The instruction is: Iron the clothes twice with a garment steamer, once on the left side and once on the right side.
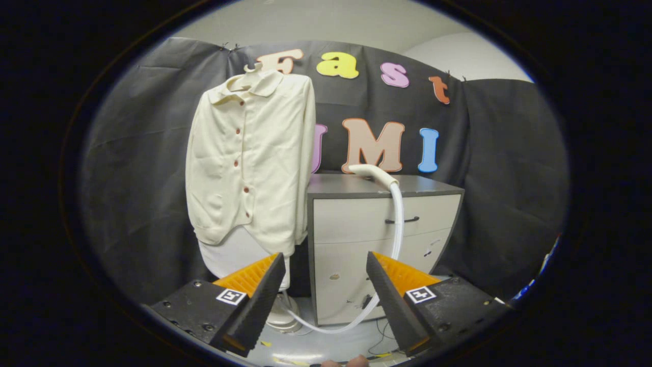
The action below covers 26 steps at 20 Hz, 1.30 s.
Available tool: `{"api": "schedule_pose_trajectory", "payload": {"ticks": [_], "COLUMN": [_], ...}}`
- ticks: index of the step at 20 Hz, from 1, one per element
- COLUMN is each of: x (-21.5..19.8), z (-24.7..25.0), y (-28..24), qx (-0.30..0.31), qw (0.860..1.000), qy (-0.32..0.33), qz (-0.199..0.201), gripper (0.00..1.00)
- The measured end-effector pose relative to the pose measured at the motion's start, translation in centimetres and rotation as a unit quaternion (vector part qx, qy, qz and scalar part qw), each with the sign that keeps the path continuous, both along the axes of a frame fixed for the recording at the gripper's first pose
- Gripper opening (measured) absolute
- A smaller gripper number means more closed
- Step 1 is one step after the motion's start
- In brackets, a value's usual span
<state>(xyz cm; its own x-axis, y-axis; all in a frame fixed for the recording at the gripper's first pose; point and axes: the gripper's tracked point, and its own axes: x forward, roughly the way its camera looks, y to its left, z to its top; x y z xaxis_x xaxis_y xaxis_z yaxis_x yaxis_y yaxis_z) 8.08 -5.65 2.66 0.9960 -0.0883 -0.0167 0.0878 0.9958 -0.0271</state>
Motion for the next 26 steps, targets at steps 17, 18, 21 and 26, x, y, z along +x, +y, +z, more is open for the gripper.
{"api": "schedule_pose_trajectory", "payload": {"ticks": [17,18,21,26], "x": [19.8,20.7,24.0,28.5], "z": [7.3,7.6,8.0,8.8], "y": [-14.9,-15.5,-16.7,-17.5], "qx": [-0.02,-0.019,-0.017,-0.022], "qw": [0.998,0.998,0.999,0.999], "qy": [-0.037,-0.038,-0.032,-0.021], "qz": [0.038,0.038,0.038,0.034], "gripper": [0.98,0.98,0.98,0.97]}}
